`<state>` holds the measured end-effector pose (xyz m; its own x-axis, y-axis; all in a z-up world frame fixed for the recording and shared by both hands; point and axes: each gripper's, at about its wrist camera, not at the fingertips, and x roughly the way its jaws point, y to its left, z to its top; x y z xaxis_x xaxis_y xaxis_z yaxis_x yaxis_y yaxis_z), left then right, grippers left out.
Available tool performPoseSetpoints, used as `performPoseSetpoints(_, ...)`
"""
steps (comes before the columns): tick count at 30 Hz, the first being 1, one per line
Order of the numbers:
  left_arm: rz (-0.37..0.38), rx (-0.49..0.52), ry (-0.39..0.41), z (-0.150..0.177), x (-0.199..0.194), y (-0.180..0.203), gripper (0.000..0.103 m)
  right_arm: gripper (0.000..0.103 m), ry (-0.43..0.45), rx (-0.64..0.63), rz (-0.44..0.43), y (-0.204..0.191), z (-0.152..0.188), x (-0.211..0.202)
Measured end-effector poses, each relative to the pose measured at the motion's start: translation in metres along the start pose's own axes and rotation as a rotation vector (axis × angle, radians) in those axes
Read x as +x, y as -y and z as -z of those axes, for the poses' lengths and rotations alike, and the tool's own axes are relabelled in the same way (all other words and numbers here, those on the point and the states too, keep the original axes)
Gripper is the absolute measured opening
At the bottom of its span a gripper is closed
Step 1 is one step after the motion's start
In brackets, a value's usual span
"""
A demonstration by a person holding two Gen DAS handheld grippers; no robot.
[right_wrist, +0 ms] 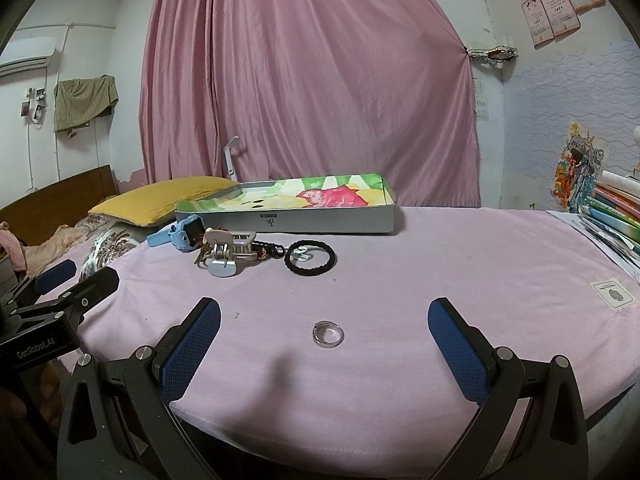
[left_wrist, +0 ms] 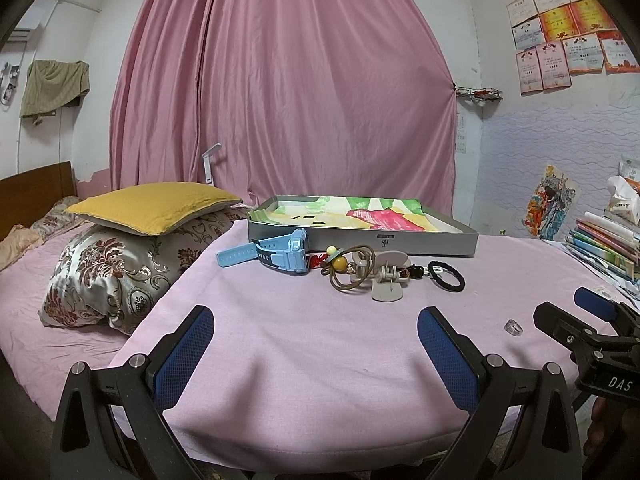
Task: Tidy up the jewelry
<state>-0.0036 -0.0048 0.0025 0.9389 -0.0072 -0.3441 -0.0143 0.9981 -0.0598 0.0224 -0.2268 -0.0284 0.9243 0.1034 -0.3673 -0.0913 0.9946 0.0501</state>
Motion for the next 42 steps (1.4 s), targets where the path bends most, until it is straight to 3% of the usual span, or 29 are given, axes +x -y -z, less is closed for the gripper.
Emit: performPoseSetpoints(42,-0.002,0.002,0.002,0.001,-0.0005,0.0005,0.102,0.102,0.002,-0.004,-0.002,-0.0045,-0.0005,-0.0018)
